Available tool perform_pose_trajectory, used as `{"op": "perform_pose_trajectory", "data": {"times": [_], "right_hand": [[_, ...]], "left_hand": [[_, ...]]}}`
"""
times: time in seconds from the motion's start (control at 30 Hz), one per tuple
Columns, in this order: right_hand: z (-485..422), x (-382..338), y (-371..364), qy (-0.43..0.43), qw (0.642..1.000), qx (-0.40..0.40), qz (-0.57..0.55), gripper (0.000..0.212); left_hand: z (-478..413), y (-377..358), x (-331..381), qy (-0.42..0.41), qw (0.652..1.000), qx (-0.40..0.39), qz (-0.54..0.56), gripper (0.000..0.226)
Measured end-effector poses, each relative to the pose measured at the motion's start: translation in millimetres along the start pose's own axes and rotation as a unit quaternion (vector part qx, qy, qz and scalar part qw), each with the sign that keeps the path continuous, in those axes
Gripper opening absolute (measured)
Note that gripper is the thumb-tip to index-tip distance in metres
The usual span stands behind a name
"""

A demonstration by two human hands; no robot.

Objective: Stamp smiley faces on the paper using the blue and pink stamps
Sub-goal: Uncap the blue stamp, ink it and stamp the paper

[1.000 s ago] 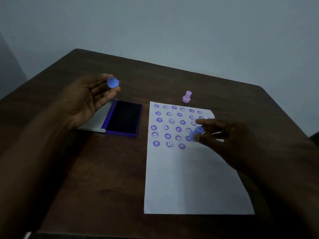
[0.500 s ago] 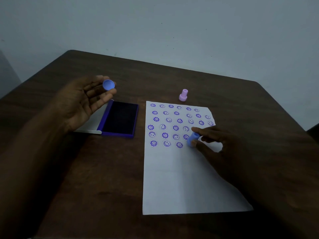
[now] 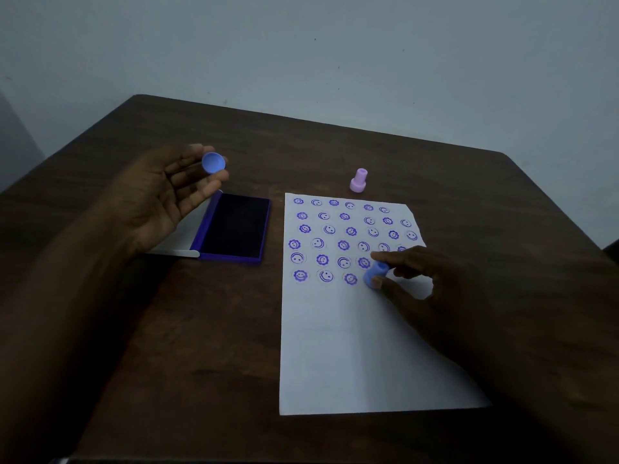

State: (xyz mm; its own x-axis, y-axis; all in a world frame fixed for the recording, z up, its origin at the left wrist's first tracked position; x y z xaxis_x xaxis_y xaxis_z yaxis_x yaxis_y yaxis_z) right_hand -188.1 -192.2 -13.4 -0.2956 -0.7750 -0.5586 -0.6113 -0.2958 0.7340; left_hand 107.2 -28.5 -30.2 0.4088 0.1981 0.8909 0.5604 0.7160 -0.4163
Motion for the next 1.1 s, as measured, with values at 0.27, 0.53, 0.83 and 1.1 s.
{"op": "perform_pose_trajectory", "data": {"times": [0.27,0.53,0.83,1.1], "right_hand": [[1.0,-15.2,-6.7,0.022,0.999,-0.028,0.038,0.027],[2.8,-11.3,-10.4,0.011,0.997,-0.016,0.079,0.022],[2.9,-10.6,-10.2,0.006,0.997,-0.026,0.072,0.021],[0.3,-11.3,-11.3,0.011,0.996,-0.048,0.073,0.024]], "left_hand": [[-0.2,-0.7,-2.3,0.004,1.0,0.0,0.002,0.019],[0.8,-0.2,-1.1,-0.001,1.0,0.005,-0.002,0.017],[0.6,1.5,-2.6,0.004,1.0,0.008,0.001,0.018],[-1.3,3.0,-2.2,0.002,1.0,0.01,0.002,0.016]]}}
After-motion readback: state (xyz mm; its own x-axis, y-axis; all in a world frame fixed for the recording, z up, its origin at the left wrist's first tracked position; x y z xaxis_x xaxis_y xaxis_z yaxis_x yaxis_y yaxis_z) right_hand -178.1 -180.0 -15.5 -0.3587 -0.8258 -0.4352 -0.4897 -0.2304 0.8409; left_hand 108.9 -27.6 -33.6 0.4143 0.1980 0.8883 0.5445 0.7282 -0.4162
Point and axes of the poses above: each hand's wrist, its own z-axis away from the middle knuckle, its own y-axis out of the back of the hand, x = y × z, the point moved 9 cm from there along -z, towards the middle knuckle, and after that the axes turned 1 degree about -z, right-handed, at the moved point
